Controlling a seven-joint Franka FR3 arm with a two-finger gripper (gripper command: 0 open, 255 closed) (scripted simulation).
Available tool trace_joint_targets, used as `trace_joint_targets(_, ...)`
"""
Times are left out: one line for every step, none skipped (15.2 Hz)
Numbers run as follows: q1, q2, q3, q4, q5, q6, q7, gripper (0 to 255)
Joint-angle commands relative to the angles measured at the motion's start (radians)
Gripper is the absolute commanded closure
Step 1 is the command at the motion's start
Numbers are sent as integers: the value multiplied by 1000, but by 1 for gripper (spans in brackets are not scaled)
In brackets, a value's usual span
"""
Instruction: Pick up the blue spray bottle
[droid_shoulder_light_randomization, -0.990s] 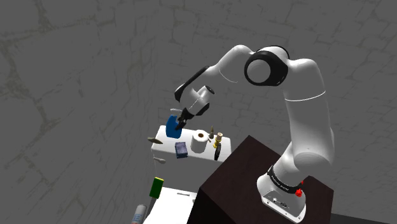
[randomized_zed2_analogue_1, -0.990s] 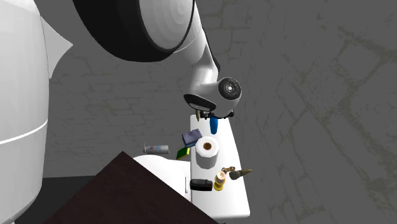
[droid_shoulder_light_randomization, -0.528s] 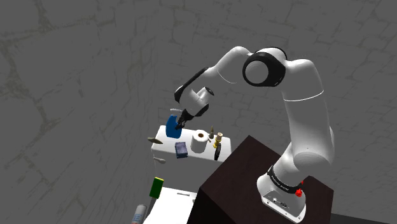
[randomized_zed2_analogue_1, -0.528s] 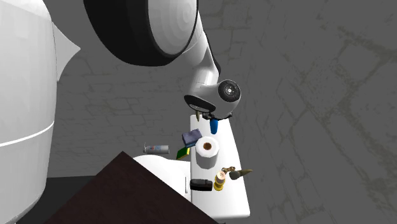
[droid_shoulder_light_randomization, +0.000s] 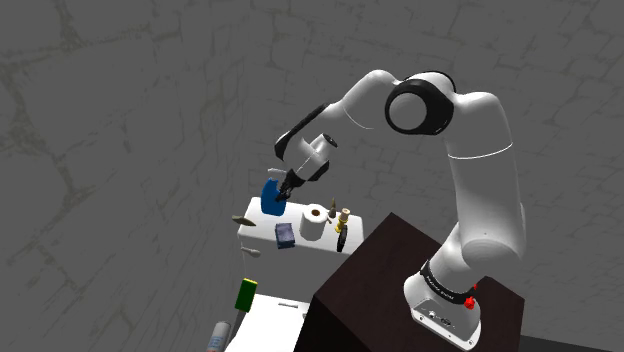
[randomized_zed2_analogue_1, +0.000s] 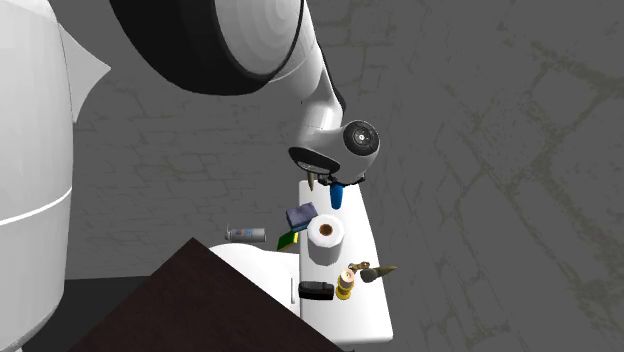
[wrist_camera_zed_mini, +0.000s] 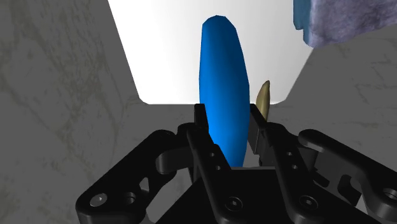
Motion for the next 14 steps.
trace_joint_targets(9,-25,-12,-16,-28,-9,31,255)
trace_joint_targets(15,-38,-19,-24,-42,-13,48,255)
trace_joint_targets(20,-52,-26,-32,-57,-18,65,255)
trace_joint_targets(26,-65,-33,-40,-71,-22,81,255)
trace_joint_targets(32,-78,-40,-48,-86,-27,98,255)
trace_joint_targets(38,-91,-47,-56,-101,-32,114,255)
trace_joint_targets(43,-104,-55,-63,-116,-37,131,255)
trace_joint_targets(49,-117,-62,-70,-132,-42,148,255)
trace_joint_targets(55,-130,-70,-77,-147,-47,164,255)
trace_joint_targets(61,-143,-77,-84,-163,-52,181,255)
trace_joint_targets(68,-156,-85,-90,-178,-57,198,255)
trace_joint_targets(74,-168,-93,-96,-194,-63,214,255)
trace_joint_targets(75,-170,-94,-97,-196,-63,217,255)
trace_joint_targets(75,-170,-94,-97,-196,-63,217,255)
